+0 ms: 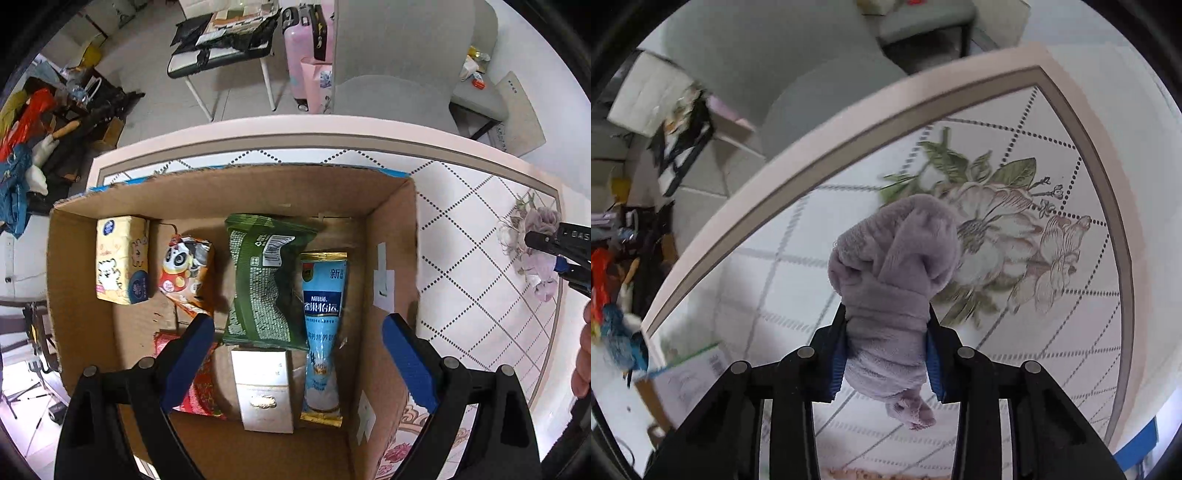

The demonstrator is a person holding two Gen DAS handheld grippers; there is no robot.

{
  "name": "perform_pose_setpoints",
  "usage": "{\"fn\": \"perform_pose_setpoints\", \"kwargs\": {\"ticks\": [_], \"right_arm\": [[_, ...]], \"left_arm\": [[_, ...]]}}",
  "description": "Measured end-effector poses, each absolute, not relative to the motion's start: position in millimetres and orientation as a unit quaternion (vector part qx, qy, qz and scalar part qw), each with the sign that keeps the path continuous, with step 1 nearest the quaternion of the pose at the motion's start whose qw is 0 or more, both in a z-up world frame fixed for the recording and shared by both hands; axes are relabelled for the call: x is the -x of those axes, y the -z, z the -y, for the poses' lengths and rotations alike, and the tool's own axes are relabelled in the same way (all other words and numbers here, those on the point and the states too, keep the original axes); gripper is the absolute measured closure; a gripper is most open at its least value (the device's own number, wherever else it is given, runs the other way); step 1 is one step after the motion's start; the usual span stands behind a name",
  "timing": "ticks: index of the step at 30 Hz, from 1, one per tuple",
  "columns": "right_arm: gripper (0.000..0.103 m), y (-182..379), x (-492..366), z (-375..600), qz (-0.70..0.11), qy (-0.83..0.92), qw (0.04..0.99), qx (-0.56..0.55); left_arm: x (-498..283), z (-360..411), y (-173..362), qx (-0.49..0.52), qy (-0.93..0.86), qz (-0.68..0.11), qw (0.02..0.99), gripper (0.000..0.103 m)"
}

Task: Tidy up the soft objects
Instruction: 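Carry the plush toy into the box and open the right tool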

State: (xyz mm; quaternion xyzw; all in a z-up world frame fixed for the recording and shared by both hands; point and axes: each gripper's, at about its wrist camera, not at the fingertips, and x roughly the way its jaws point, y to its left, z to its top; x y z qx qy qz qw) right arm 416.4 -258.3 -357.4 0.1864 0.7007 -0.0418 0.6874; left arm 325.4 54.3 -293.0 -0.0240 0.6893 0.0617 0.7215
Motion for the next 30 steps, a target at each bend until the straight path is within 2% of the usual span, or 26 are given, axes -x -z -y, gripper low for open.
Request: {"fn": "perform_pose_setpoints", "kwargs": {"ticks": [9,14,21,30], "right_arm": [[0.065,253.7,-344.4,176.2,-0.663,-0.060,0.724,-0.179],[0.065,218.7,-279.4,122.4,-0.661,-0.120,0.718,-0.181],[0.065,217.5,-218.9,24.6,-0.675,-0.198,0.688,-0.182],[0.065,270.7,-198.8,-82.8,-0.704,-0.257,0.633,-0.194]], "left_arm": [[-284.5,-77.1,233.7,0.008,-0.048,-0.652,0.757,0.010],[-252.4,-110.2,209.3,0.008,-0.050,-0.640,0.767,0.010],[-212.2,-181.1,197.9,0.032,-0.073,-0.635,0.768,0.010],[-180.6,-265.7,212.0,0.051,-0.129,-0.640,0.756,0.010]]}}
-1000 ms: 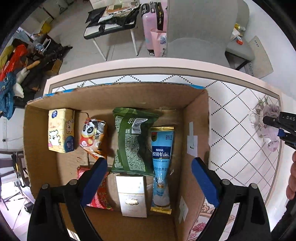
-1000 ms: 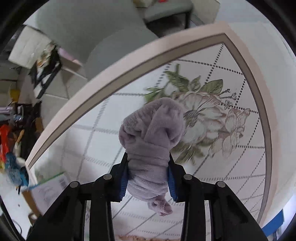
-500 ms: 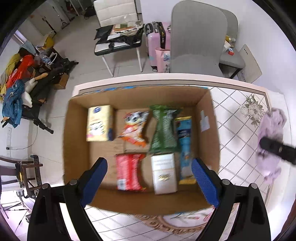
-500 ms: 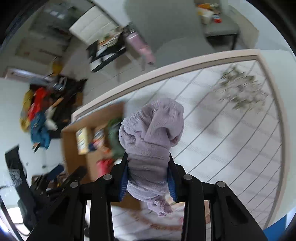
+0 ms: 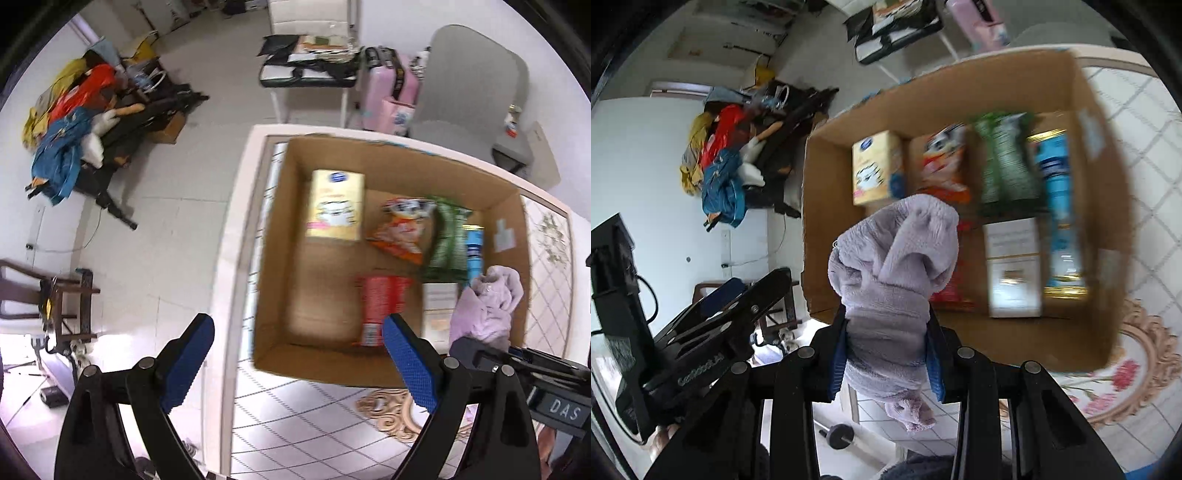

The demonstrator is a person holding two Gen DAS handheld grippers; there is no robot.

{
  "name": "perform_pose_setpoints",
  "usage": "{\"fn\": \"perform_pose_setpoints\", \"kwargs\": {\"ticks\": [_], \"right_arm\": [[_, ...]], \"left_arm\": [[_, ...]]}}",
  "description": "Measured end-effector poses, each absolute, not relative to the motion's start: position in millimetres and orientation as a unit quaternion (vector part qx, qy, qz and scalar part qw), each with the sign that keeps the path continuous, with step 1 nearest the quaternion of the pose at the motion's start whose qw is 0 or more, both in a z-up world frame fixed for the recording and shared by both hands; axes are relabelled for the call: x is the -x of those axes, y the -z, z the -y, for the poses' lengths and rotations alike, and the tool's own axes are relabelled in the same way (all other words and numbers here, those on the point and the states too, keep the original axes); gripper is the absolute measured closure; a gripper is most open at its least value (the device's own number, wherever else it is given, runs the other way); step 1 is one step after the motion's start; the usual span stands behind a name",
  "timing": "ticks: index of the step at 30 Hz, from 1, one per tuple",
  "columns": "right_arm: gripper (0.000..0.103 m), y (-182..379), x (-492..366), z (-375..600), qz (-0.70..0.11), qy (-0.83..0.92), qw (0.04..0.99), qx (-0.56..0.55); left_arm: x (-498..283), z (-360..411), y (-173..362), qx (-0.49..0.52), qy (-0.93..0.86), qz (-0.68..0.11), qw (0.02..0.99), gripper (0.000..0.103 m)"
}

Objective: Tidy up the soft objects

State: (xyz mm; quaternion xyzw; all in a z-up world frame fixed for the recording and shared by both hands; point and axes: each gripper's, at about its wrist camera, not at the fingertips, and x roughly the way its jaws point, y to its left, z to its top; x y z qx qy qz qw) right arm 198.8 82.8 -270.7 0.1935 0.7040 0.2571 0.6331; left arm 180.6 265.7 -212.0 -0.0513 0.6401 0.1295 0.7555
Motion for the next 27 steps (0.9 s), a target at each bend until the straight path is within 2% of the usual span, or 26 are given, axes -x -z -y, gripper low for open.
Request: {"fn": "perform_pose_setpoints", "kwargs": {"ticks": [6,8,10,17,20,22,27], "right_arm": [[0.061,292.2,-199.6,-125.9,-0.709,-0.279,0.618,-0.196],[0.055,293.6,-200.4,-132.5,-0.706,-0.292,0.615,-0.196],[0.040,292.2,-200.8,-134.0,-0.702,-0.285,0.626,-0.187],[0.039,279.4,-205.4,-108.8,-0.699,-0.228,0.664,-0.133],[0.031,269.3,-200.5,-87.8,-0.690,-0.197,0.688,-0.109],[0.016,264.2,-196.7,-74.4,-0.686,-0.168,0.703,-0.084],[0.010,246.9,-181.8,-43.1,-0.671,-0.116,0.731,-0.051]], "left_arm": [[-175.1,-289.4,224.9,0.062,-0.139,-0.646,0.748,0.010],[-173.9,-293.2,226.4,0.065,-0.139,-0.647,0.747,0.010],[-172.2,-294.6,226.0,0.069,-0.137,-0.646,0.748,0.010],[-170.8,-283.7,219.6,0.069,-0.116,-0.643,0.754,0.010],[-170.6,-272.9,214.9,0.065,-0.105,-0.639,0.759,0.010],[-169.6,-263.3,211.7,0.062,-0.099,-0.636,0.763,0.010],[-165.7,-235.5,199.8,0.058,-0.078,-0.621,0.778,0.010]]}}
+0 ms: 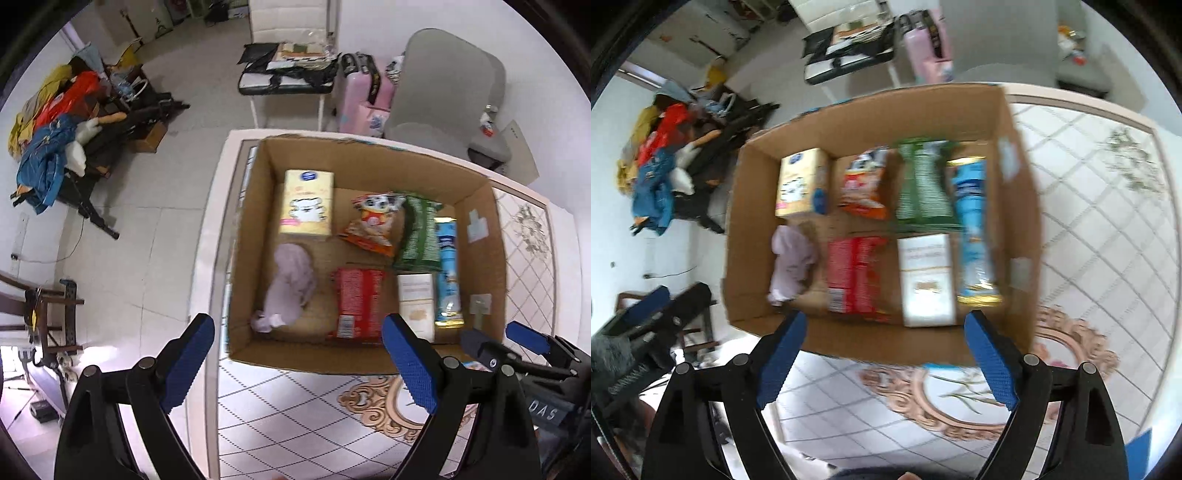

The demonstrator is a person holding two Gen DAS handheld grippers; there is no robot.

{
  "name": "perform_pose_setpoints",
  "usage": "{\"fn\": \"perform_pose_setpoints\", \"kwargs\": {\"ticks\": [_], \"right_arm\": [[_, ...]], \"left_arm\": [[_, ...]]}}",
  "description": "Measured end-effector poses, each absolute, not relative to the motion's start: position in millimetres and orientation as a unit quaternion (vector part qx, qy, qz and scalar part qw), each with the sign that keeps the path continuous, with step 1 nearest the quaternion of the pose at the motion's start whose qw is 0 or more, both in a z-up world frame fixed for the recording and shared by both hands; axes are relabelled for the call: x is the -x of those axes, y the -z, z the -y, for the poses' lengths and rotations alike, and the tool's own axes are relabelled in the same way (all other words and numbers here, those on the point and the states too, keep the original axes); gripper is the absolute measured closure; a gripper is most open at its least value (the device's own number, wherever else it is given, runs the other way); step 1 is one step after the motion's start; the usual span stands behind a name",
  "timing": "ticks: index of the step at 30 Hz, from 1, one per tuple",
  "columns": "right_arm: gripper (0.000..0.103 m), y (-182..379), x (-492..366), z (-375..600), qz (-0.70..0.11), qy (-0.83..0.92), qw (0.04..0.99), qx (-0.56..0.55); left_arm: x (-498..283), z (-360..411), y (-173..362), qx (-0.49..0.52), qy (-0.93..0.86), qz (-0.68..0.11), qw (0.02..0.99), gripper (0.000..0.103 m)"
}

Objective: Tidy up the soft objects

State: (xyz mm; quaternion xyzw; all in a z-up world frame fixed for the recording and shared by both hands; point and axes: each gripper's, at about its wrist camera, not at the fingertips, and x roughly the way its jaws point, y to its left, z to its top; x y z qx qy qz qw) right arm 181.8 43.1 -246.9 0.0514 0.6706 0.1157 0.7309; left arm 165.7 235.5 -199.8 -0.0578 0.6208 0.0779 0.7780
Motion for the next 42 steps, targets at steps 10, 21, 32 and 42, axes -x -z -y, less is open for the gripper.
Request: {"fn": "perform_pose_setpoints", "kwargs": {"ticks": [10,21,32,42], "right_arm": [[0.007,187.8,-162.7,-4.6,-0.612,-0.041,0.790,-0.002],[0.006,87.5,-102.6,15.9,-0.548,-0.064,0.834,-0.016],[0.006,1.2,-35.1,26.9,-0.494,-0.041,0.868,0.029],[0.006,-39.6,-9.7,40.5,-0.473,-0.034,0.880,0.033]], "left_arm": [[-153.8,-203.0,168.2,0.056,-0.053,-0.595,0.800,0.010],[-105.6,-187.2,89.3,0.057,-0.054,-0.540,0.838,0.010],[-54.8,-176.5,25.9,0.055,-0.059,-0.514,0.854,0.010],[-32.5,-168.3,0.1,0.046,-0.064,-0.494,0.866,0.010]]}}
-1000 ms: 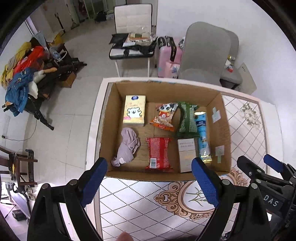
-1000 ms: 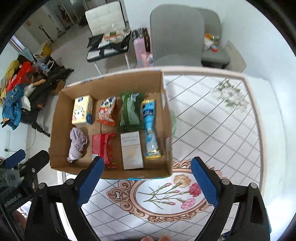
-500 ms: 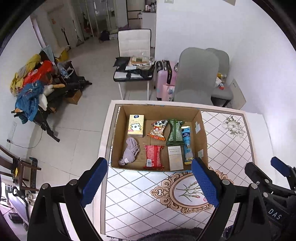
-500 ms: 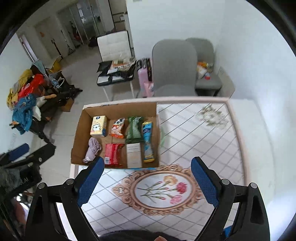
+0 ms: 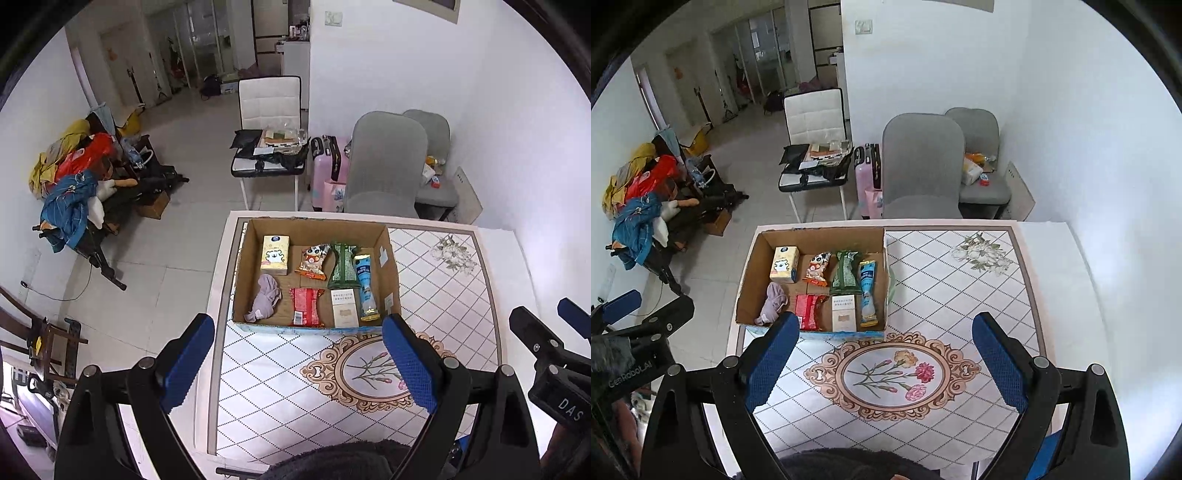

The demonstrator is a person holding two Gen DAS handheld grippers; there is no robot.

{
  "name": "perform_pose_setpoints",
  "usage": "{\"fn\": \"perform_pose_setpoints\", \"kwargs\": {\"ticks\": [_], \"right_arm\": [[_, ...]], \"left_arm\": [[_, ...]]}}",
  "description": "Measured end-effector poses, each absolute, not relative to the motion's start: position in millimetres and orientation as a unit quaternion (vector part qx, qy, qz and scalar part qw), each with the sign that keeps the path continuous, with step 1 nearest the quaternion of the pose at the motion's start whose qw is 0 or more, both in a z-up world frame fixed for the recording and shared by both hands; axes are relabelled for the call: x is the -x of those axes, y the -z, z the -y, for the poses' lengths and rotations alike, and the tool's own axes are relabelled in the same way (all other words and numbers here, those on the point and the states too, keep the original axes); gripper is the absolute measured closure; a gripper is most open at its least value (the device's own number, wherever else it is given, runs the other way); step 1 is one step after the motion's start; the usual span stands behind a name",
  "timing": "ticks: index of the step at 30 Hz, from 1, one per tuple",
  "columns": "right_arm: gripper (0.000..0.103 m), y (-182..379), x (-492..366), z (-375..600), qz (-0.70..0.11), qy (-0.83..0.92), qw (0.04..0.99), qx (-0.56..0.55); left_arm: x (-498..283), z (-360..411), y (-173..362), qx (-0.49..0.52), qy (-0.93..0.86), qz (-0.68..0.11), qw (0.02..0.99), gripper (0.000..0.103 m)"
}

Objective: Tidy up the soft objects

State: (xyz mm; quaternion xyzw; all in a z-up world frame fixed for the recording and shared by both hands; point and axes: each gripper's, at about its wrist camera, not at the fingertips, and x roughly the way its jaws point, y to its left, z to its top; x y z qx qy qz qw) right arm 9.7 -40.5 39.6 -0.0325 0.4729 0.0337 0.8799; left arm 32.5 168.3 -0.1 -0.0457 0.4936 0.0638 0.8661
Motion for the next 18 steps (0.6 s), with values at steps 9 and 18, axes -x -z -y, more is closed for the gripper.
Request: {"fn": "perform_pose_setpoints", "kwargs": {"ticks": [9,18], "right_arm": [[0.006,-44.6,-3.2,46.8,-0.481,-0.038,0.875,0.037],[0.006,-45.5,0.3,48.7,-0.478,-0.039,0.877,0.041]], "left_arm": [[-24.3,-159.5,-0.7,0.045,-0.061,-0.492,0.867,0.010],[-19.4,-154.8,-0.6,0.044,-0.059,-0.493,0.867,0.010]]}}
